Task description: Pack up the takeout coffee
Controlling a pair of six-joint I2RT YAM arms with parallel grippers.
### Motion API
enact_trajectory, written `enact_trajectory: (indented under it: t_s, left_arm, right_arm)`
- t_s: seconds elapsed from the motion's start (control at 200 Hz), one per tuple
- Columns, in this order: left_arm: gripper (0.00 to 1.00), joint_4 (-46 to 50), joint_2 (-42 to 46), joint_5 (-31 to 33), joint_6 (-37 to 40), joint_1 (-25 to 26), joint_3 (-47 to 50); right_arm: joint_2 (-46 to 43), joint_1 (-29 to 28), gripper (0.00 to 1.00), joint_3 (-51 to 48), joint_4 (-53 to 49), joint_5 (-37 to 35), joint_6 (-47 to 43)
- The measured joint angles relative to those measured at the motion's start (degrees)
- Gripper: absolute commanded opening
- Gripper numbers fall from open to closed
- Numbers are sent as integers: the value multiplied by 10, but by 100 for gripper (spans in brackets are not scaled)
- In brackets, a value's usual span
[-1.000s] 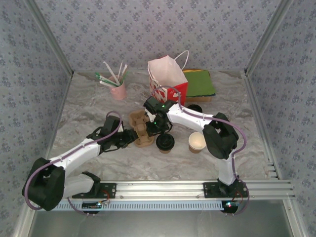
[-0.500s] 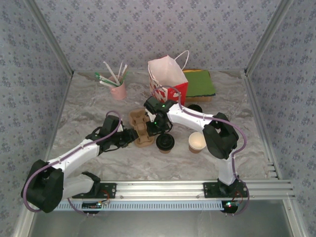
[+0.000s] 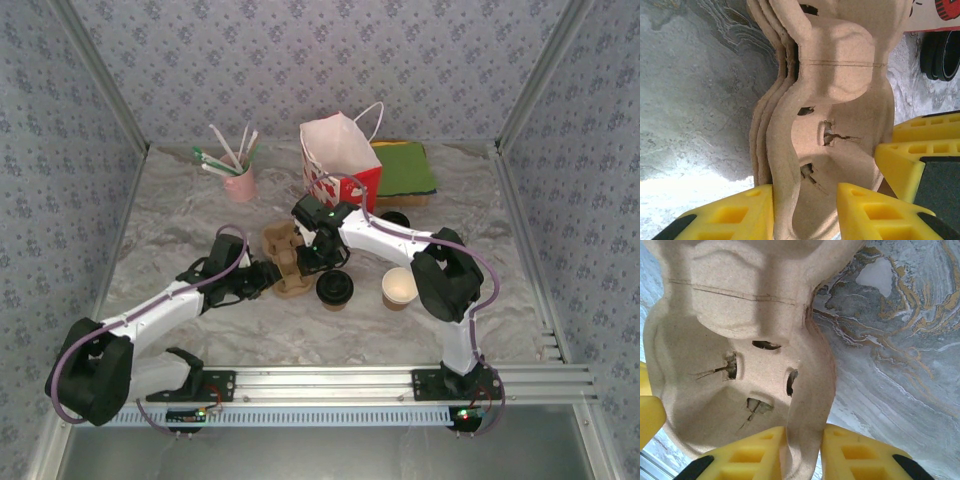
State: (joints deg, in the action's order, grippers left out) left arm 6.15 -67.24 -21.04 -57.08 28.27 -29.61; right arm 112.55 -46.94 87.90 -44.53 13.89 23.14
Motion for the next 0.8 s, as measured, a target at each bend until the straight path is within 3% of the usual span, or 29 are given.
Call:
enact_trajectory:
  t_s: [0.13,0.595,0.8]
  left_arm:
    - [37,0,1,0,0,0,0]
    - [36,-15,13,-2,-7,0,0]
    - [26,-11,3,1,-10,0,0]
  right_arm:
    - [0,2,29,0,0,7,1]
    - [-2,4,27,0,0,26,10]
    - [-4,5,28,0,0,29,11]
